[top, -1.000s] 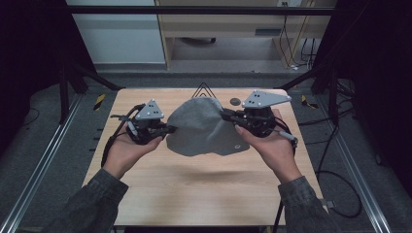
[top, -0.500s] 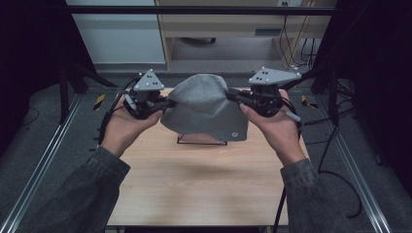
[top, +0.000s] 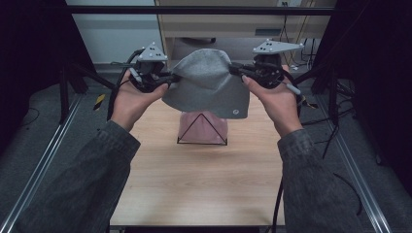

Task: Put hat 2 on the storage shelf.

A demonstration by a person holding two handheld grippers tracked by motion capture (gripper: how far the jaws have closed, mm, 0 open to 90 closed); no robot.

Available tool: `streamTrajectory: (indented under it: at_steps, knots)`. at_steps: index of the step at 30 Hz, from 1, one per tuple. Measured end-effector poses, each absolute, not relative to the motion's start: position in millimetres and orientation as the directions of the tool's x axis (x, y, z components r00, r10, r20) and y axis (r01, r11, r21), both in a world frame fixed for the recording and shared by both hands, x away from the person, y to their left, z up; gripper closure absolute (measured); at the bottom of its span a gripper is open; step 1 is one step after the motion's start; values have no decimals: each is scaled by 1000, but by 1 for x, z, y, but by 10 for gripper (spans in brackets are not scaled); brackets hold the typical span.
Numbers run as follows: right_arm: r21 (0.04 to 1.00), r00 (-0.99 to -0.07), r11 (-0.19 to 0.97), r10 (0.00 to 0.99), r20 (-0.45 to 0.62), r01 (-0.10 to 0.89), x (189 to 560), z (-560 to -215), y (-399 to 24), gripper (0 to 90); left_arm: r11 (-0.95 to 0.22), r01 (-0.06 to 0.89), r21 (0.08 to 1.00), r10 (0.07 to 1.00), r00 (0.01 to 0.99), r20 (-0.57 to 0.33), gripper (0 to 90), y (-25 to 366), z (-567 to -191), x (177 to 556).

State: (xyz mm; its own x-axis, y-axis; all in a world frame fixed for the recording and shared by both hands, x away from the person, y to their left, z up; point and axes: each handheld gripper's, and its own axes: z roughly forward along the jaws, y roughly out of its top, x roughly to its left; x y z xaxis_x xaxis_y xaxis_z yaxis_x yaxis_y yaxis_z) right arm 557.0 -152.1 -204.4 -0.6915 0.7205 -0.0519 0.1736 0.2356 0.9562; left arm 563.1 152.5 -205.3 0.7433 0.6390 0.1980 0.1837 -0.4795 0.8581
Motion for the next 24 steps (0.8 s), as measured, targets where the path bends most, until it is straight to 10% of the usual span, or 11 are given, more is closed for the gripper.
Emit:
streamTrajectory:
  at_steps: [24]
  knots:
    - [960, -651, 191, 759, -12, 205, 616, -214, -158, 873, -450, 167, 877, 683, 697, 218, 872, 143, -217, 609]
